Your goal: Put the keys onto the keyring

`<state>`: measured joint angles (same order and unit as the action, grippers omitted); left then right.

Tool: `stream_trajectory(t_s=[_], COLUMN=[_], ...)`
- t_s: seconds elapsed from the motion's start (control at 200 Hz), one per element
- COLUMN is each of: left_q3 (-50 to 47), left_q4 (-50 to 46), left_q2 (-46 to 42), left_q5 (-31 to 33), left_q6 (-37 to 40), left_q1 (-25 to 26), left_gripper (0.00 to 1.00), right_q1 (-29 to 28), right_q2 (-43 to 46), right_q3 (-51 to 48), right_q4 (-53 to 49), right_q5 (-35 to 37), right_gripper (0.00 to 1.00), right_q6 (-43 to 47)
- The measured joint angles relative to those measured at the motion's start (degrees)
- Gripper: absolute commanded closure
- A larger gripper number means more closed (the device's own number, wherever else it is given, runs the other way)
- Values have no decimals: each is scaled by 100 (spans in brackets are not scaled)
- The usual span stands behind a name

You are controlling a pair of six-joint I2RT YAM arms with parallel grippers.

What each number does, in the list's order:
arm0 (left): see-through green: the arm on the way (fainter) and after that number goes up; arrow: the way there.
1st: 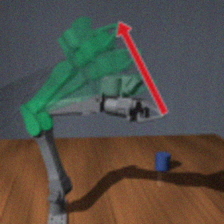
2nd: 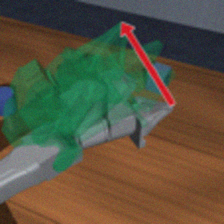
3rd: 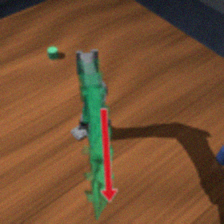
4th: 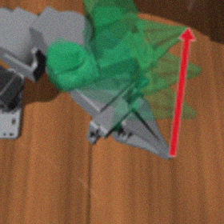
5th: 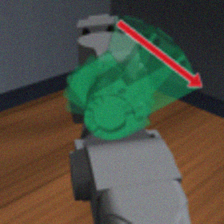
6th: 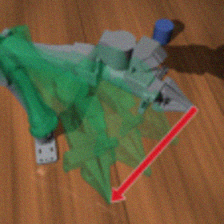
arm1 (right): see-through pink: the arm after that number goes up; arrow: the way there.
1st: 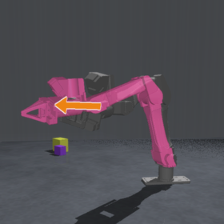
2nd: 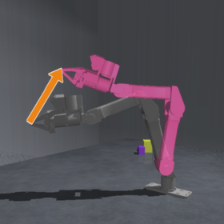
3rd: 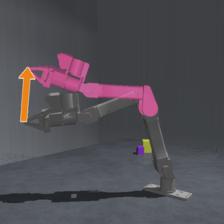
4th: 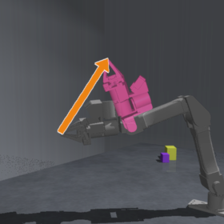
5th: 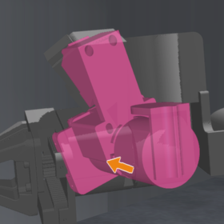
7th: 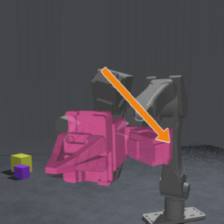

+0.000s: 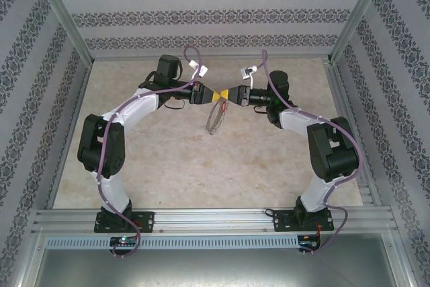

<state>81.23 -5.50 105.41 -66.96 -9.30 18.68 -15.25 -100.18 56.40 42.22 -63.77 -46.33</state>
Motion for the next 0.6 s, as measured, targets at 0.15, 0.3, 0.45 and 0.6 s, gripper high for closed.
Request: stream_trajectory(t_s=[0.15, 0.3, 0.45, 0.6], left_q3=[2, 52, 81, 81], left_q4=[-2, -2, 2, 31], left_q2=[0, 0, -2, -22], left_q5=[-7, -13, -39, -151], left_q6=[0, 2, 0, -39], left_q1=[17, 52, 63, 79], left_gripper=[67, 67, 70, 78], right_q1=[-2, -2, -2, -37], right_q2=[146, 367, 404, 404], right_q3=[-142, -243, -247, -247], right_q4=[0, 0, 0, 2], right_q5=[2, -13, -15, -11], right_gripper=[100, 100, 100, 100], right_q6=[4, 4, 4, 2])
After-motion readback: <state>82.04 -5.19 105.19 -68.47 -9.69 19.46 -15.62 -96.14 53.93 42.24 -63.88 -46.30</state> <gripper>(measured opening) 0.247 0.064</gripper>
